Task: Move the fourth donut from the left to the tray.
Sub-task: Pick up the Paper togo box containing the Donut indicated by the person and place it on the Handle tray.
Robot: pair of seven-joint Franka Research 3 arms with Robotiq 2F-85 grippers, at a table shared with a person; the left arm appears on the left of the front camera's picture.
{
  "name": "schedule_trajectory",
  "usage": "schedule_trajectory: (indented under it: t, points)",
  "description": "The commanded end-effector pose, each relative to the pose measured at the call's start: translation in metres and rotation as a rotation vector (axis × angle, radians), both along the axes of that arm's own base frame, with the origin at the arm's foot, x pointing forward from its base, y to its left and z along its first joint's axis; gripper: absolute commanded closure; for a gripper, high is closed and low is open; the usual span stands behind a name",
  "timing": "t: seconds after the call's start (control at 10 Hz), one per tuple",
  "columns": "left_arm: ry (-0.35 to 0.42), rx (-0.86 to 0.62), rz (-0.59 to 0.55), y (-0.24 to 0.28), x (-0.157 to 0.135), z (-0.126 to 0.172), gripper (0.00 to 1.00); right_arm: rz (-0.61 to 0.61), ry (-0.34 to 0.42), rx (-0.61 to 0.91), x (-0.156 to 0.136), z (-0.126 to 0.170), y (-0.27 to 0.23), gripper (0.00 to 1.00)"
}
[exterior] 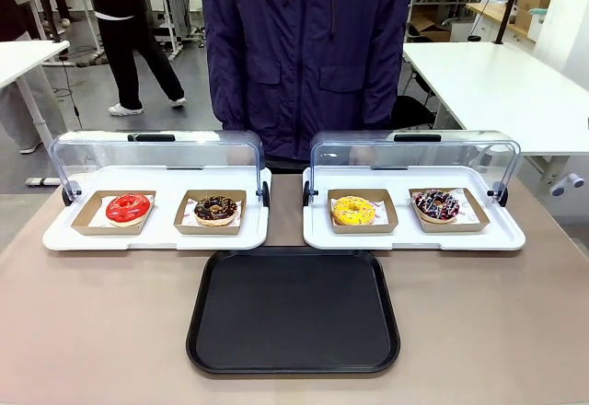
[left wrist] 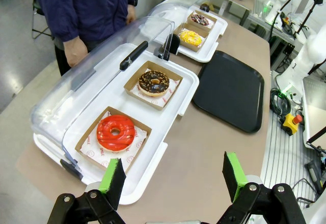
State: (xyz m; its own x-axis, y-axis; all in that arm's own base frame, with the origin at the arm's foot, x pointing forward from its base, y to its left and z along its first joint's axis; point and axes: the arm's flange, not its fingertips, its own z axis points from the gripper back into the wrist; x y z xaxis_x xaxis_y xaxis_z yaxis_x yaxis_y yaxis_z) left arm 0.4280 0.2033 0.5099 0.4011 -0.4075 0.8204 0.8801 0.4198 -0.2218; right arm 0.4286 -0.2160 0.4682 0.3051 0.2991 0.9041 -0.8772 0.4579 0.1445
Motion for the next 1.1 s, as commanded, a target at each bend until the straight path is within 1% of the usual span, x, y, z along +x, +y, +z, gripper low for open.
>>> schedule_trajectory:
  t: [0.0,1.0]
  points:
    - [-0.013,-0.005,-0.002,-0.0014,-0.0035,0.0013,0.00,0.006,-0.010,0.005,0.0002,0.0011,0.0010,0.00]
    - [-0.013,-0.005,-0.002,-0.0014,-0.0035,0.0013,0.00,0.006,-0.010,0.005,0.0002,0.0011,0.0010,0.00]
